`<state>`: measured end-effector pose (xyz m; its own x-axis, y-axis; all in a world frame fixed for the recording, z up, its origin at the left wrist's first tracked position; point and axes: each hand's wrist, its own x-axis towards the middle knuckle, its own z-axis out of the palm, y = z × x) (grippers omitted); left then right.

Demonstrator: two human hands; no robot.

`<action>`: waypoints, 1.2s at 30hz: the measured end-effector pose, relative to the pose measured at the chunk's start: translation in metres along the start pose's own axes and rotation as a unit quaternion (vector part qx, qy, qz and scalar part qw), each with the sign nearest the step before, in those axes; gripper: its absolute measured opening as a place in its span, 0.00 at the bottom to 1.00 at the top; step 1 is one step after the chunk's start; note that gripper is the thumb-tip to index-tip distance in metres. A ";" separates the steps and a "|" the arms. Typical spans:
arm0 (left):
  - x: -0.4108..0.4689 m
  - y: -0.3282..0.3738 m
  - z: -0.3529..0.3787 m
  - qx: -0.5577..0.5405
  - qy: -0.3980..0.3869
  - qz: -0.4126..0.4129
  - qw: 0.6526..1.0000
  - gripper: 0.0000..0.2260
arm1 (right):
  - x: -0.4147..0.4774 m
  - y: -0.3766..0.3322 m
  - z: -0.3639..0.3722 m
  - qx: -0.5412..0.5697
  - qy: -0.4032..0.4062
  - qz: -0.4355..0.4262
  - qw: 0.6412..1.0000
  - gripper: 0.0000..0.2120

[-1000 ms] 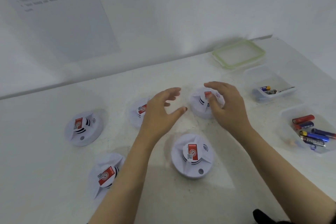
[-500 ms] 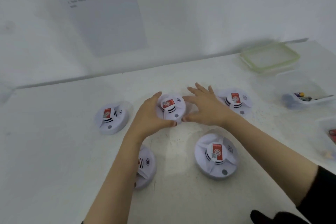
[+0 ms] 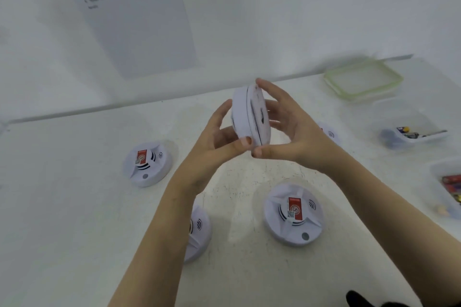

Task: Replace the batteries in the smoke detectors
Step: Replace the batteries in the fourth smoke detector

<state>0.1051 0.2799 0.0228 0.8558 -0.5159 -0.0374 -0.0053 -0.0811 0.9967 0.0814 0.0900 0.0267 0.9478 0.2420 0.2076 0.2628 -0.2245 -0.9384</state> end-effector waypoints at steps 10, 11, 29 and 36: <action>-0.009 0.004 -0.003 0.183 -0.025 0.039 0.982 0.47 | -0.021 -0.003 -0.021 -0.240 -0.076 0.014 0.968 0.47; -0.011 0.002 -0.001 0.189 -0.025 0.038 0.981 0.47 | -0.022 -0.003 -0.022 -0.235 -0.093 0.017 0.967 0.46; -0.029 -0.010 0.020 0.184 0.042 0.101 0.977 0.40 | -0.033 -0.005 -0.015 -0.108 -0.116 0.042 0.986 0.33; -0.030 -0.008 0.022 0.193 0.015 0.108 0.975 0.40 | -0.034 -0.010 -0.020 -0.100 -0.160 0.044 0.981 0.33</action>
<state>0.0682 0.2769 0.0142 0.8275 -0.5321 0.1790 -0.3773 -0.2911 0.8791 0.0498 0.0648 0.0342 0.8717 0.4901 0.0003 0.2423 -0.4303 -0.8695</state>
